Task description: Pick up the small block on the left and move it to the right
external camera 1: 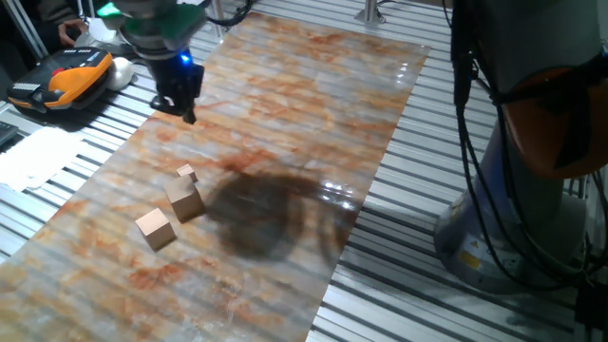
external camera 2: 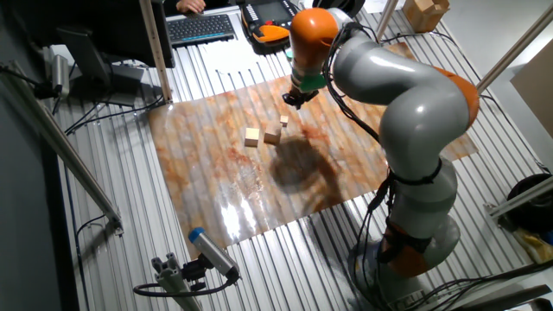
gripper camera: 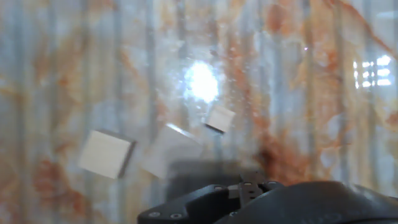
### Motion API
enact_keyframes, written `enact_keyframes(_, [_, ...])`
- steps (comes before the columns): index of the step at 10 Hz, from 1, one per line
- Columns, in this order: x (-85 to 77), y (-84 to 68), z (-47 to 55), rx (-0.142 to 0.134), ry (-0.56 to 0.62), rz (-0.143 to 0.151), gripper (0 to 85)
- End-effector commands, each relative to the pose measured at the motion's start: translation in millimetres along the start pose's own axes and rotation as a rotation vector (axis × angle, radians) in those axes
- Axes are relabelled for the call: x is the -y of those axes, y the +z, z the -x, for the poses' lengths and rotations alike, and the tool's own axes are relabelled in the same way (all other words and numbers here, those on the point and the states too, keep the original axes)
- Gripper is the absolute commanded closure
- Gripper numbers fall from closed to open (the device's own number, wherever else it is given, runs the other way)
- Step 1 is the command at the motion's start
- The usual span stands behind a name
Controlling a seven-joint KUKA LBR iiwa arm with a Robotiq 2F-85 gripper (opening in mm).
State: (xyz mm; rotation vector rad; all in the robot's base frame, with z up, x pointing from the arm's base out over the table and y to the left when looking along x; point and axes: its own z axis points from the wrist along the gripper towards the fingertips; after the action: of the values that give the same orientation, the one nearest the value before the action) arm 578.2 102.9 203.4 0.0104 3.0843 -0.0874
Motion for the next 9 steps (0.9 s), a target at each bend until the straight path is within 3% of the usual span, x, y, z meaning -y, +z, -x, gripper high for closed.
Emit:
enact_keyframes(1, [3.7, 1.6, -2.7, 0.003, -0.002, 0.001, 85.0])
enact_keyframes(4, [12.8, 6.4, -14.2, -0.003, -0.017, 0.011, 85.0])
enact_keyframes(9, [27.8, 20.3, -23.2, -0.015, -0.028, 0.027, 85.0])
